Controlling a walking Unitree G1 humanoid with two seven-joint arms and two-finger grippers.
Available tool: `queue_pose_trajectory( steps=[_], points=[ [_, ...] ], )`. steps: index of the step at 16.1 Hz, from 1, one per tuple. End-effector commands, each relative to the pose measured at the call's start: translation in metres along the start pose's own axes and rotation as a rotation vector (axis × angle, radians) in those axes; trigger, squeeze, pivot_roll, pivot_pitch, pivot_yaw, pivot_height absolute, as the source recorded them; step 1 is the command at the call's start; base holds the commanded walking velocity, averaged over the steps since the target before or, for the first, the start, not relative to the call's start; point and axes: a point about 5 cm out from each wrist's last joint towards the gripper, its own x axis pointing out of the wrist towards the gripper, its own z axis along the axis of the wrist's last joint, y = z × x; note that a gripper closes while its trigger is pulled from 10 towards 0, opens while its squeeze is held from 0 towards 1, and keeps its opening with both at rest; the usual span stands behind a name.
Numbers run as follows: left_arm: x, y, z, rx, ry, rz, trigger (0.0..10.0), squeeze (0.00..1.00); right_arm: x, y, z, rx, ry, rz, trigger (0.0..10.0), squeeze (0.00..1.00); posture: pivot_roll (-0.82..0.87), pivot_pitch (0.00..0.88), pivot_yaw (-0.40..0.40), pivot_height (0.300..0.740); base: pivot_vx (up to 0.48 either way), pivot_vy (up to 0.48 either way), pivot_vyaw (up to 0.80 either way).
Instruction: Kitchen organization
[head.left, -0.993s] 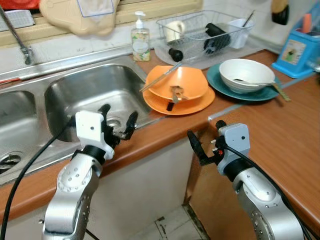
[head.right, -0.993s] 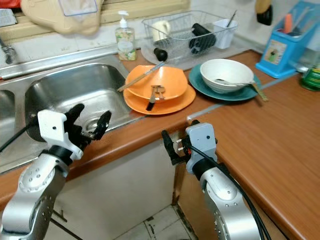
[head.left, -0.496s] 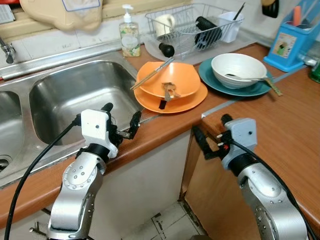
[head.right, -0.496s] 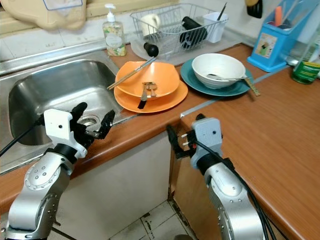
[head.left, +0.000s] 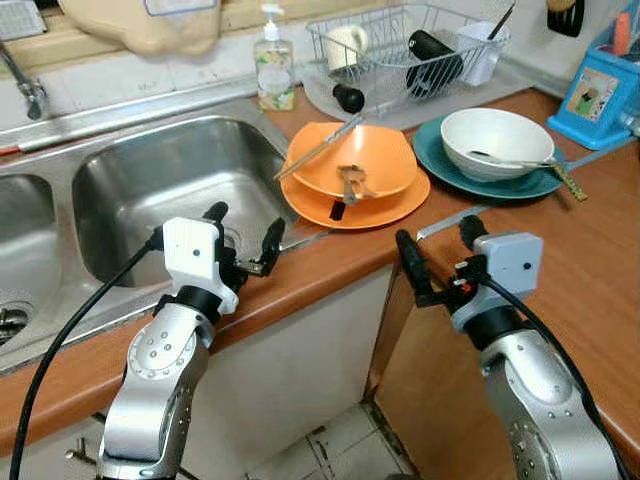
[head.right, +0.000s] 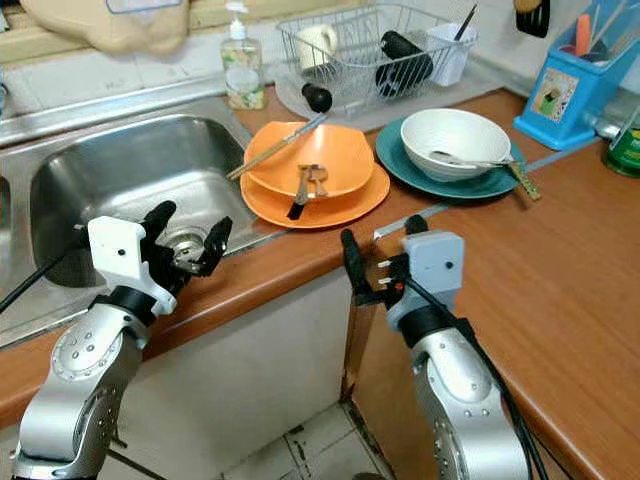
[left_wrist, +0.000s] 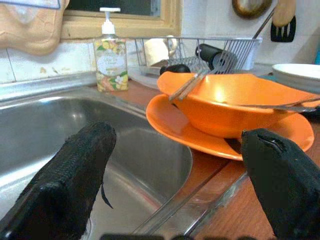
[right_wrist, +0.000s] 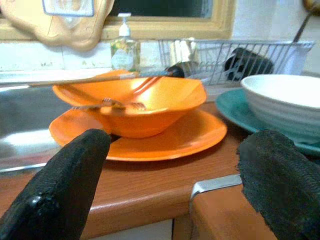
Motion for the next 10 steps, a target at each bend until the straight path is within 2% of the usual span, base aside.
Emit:
queue_pose_trajectory(
  steps=[1,6,10],
  points=[
    [-0.001,0.001,0.004,0.001,-0.022,0.007,10.0,0.0,-0.002,-0.001,0.006,0.001,-0.036,-0.01,10.0,1.0,-0.17,0.0,0.052,0.74,0.315,0.0,0.0],
    [-0.004,0.007,0.018,-0.002,-0.089,0.035,10.0,0.0,-0.004,-0.002,0.02,-0.01,-0.127,-0.021,10.0,1.0,-0.17,0.0,0.048,0.74,0.325,0.0,0.0],
    [-0.006,0.008,0.022,-0.001,-0.096,0.024,10.0,0.0,-0.003,0.002,0.022,-0.019,-0.134,0.017,10.0,1.0,-0.17,0.0,0.045,0.74,0.316,0.0,0.0]
  ],
)
